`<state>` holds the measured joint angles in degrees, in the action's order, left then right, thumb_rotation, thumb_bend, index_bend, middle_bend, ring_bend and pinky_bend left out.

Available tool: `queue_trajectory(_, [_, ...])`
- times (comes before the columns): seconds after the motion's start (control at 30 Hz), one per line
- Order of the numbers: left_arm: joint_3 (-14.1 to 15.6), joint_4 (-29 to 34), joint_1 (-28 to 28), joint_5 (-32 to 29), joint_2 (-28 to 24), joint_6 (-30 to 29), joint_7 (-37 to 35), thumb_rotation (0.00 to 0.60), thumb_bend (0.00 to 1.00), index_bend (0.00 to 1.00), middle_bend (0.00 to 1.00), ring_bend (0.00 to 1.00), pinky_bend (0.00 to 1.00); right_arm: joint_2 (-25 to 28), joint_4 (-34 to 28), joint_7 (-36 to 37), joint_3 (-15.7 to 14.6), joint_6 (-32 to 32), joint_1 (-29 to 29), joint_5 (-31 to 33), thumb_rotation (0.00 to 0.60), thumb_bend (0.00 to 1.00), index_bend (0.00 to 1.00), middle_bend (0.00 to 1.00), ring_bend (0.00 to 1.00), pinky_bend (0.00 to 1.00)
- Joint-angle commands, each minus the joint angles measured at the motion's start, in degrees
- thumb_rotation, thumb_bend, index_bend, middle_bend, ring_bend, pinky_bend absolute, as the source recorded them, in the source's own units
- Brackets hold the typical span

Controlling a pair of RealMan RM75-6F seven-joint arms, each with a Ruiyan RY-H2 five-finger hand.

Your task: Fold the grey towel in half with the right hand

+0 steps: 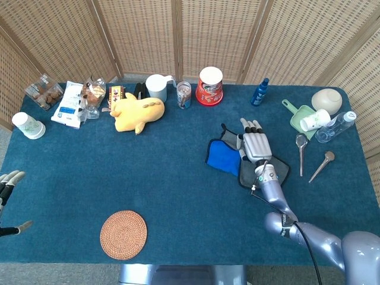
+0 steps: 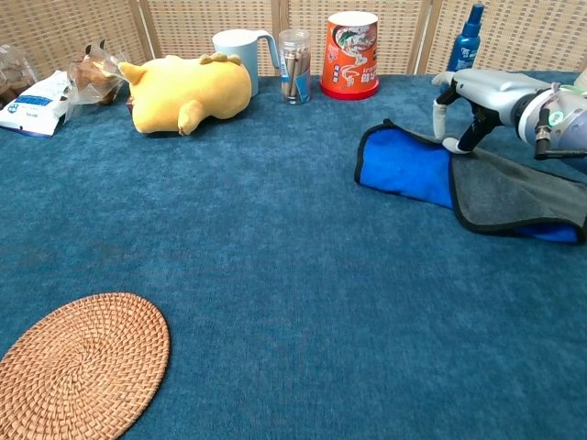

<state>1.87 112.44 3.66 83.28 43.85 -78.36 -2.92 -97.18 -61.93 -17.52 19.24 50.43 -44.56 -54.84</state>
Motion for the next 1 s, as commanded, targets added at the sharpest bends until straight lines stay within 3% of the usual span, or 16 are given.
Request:
queue_trajectory(0.03, [0.0, 0.0, 0.0, -0.1, 0.0, 0.0, 0.1, 0.600, 0.16, 0.00, 0.00, 0.00, 0.00, -0.1, 0.7, 0.0, 0.0, -0.2, -0.3, 0.2, 0.600, 0.48, 0.60, 0.00, 0.00, 0.00])
queue_trajectory(0.33, [0.0, 0.0, 0.0, -0.1, -0.1, 0.0, -0.3, 0.600, 0.16, 0.00, 0.00, 0.00, 0.00, -0.2, 1.7, 0.9, 0.5, -0.1, -0.5, 1.3, 0.600, 0.46, 0.47, 0.00, 0.00, 0.00])
queue_trajectory(0.43, [0.1, 0.1, -0.1, 0.2, -0.2, -0.1, -0.5, 0.600, 0.16, 0.00, 0.00, 0.00, 0.00, 0.5, 1.3, 0.1, 0.4, -0.6, -0.4, 2.4, 0.600, 0.44, 0.33, 0.00, 0.00, 0.00])
queue_trajectory(0.5, [0.1, 0.1, -0.2, 0.4, -0.3, -0.1, -0.6, 0.600, 0.16, 0.00, 0.00, 0.00, 0.00, 0.9, 0.5, -0.4, 0.4, -0.5, -0.3, 3.0, 0.600, 0.44, 0.17, 0.00, 0.00, 0.00])
queue_trajectory(0.57, [0.2, 0.1, -0.2, 0.4, -0.3, -0.2, -0.7, 0.600, 0.16, 0.00, 0.00, 0.00, 0.00, 1.1, 0.1, -0.6, 0.4, -0.1, -0.2, 3.1, 0.600, 0.44, 0.11, 0.00, 0.00, 0.00])
queue_trajectory(0.83, [0.3, 0.1, -0.4, 0.9, -0.5, -0.5, -1.0, 0.600, 0.16, 0.00, 0.00, 0.00, 0.00, 4.2, -5.3, -0.6, -0.7, 2.9, 1.3, 1.0, 0.600, 0.45, 0.01, 0.00, 0.00, 0.00])
queue_trajectory(0.93, [0.4, 0.2, -0.3, 1.0, -0.5, -0.3, -0.8, 0.600, 0.16, 0.00, 0.00, 0.00, 0.00, 5.9, -7.3, -1.5, -1.3, 3.0, 1.8, 0.8, 0.600, 0.31, 0.00, 0.00, 0.00, 0.00])
queue_trajectory(1.0, [0.5, 0.3, -0.3, 1.3, -0.5, -0.3, -0.7, 0.600, 0.16, 0.00, 0.00, 0.00, 0.00, 6.8, -7.9, -2.7, -1.4, 3.0, 1.9, 1.6, 0.600, 0.11, 0.00, 0.00, 0.00, 0.00])
